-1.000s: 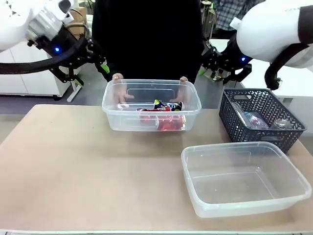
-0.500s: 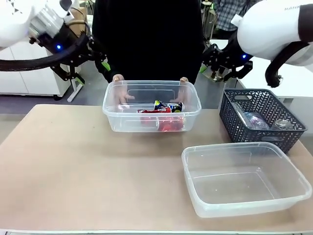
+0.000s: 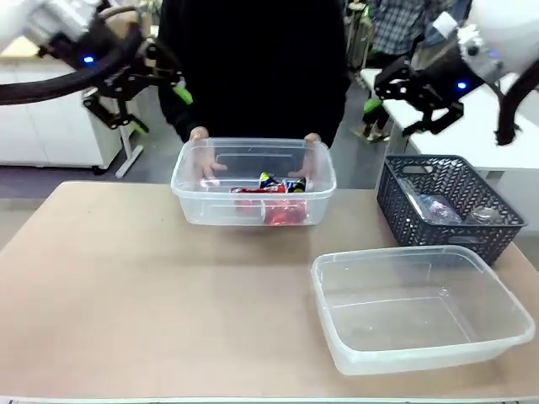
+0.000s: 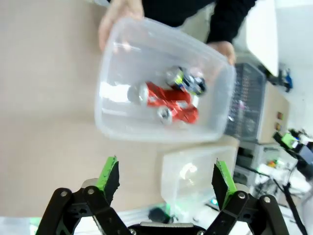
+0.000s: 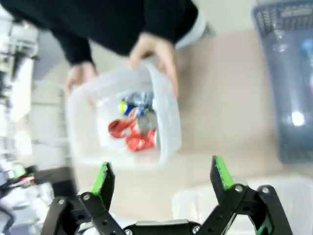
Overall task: Sort the waste into each basket.
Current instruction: Pick up the Organizing box on the right side of the table and lift it.
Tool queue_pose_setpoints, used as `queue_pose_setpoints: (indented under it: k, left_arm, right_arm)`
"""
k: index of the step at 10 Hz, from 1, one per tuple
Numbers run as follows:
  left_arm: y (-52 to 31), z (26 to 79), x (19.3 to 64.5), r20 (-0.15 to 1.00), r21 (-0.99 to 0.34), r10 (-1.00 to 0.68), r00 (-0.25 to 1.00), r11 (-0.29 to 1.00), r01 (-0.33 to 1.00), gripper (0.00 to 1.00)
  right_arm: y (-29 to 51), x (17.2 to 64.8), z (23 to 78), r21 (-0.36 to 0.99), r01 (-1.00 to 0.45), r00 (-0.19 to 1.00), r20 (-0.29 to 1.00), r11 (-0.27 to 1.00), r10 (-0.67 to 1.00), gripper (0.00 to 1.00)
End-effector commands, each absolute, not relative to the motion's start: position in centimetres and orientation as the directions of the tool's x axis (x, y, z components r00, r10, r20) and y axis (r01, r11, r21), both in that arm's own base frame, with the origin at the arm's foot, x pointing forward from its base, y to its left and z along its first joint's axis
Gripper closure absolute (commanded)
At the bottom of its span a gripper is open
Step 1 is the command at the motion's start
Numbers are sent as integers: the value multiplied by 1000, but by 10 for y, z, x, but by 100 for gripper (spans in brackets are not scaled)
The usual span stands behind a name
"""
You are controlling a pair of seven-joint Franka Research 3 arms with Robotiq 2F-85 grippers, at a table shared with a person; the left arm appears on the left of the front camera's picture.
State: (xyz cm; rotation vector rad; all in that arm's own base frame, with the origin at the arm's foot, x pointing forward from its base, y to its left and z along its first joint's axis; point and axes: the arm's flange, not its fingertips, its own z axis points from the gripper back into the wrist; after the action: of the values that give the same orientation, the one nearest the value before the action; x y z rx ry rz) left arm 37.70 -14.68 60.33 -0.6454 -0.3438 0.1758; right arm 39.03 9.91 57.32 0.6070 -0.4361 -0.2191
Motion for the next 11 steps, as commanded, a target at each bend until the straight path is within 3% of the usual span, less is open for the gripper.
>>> queue_pose_setpoints:
  k: [1, 3, 4, 5, 6, 7, 8, 9, 11]
  left_arm:
    - [-125, 614, 328, 235, -631, 251, 939, 774, -49, 3]
    - [-161, 594, 304, 182, -559, 178, 967, 828, -47, 3]
    - [-191, 583, 316, 158, -476, 108, 982, 879, -20, 3]
    - [-142, 614, 307, 211, -604, 194, 958, 796, -28, 3]
    - [-142, 614, 307, 211, -604, 194, 958, 796, -28, 3]
    - [-171, 593, 299, 181, -551, 146, 973, 834, -23, 2]
    - [-230, 584, 292, 175, -524, 246, 953, 843, -122, 2]
    - [-286, 569, 272, 125, -472, 209, 970, 872, -127, 2]
    - [-360, 521, 220, 8, -420, 17, 1000, 907, -12, 2]
  right_arm:
    - [15, 318, 572, 615, 254, 822, 269, 746, -502, 0]
    - [-13, 280, 551, 526, 283, 810, 317, 802, -493, 0]
    - [15, 318, 570, 640, 189, 846, 279, 745, -454, 0]
    - [15, 318, 570, 640, 189, 846, 279, 745, -454, 0]
    - [-19, 296, 574, 599, 245, 815, 299, 762, -497, 0]
    - [5, 308, 565, 396, 142, 933, 252, 907, -256, 0]
    - [8, 304, 537, 184, 3, 988, 151, 983, -31, 0]
    - [2, 291, 502, 56, -112, 994, 7, 992, 112, 0]
    - [-9, 257, 449, 20, -191, 976, -101, 981, 192, 0]
